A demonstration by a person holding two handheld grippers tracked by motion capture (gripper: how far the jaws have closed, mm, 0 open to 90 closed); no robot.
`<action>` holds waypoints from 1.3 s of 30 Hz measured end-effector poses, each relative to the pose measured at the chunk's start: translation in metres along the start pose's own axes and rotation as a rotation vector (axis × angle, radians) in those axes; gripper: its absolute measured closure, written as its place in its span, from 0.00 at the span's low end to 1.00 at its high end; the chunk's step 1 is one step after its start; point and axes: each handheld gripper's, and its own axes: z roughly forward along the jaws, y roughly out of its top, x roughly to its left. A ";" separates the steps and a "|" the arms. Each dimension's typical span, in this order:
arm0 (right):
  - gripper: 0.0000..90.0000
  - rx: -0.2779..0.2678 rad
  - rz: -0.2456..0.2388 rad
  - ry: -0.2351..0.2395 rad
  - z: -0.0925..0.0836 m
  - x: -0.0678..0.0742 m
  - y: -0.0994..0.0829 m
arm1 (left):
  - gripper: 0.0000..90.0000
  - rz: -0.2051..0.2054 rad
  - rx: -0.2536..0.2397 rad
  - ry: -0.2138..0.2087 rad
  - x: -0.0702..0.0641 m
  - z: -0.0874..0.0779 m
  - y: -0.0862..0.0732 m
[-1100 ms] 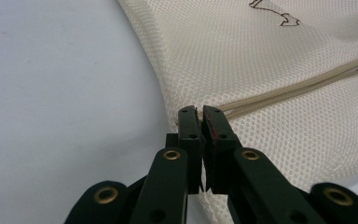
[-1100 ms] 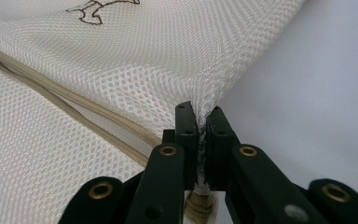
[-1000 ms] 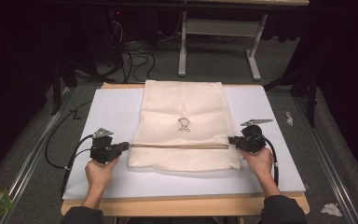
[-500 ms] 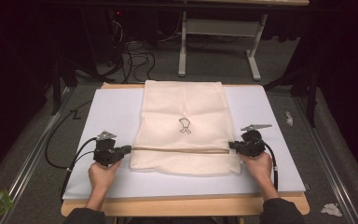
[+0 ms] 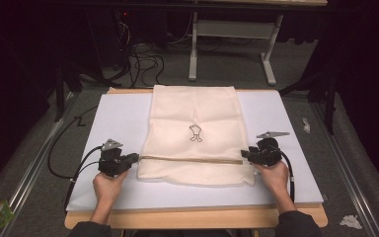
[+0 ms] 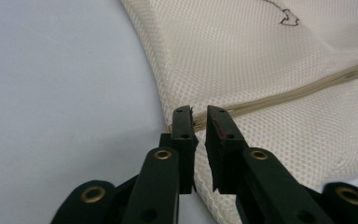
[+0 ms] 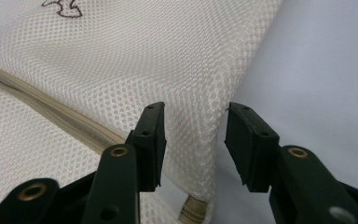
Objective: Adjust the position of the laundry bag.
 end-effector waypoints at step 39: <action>0.77 -0.328 0.133 -0.075 -0.071 -0.053 -0.053 | 0.61 -0.056 -0.242 0.142 0.037 -0.046 -0.026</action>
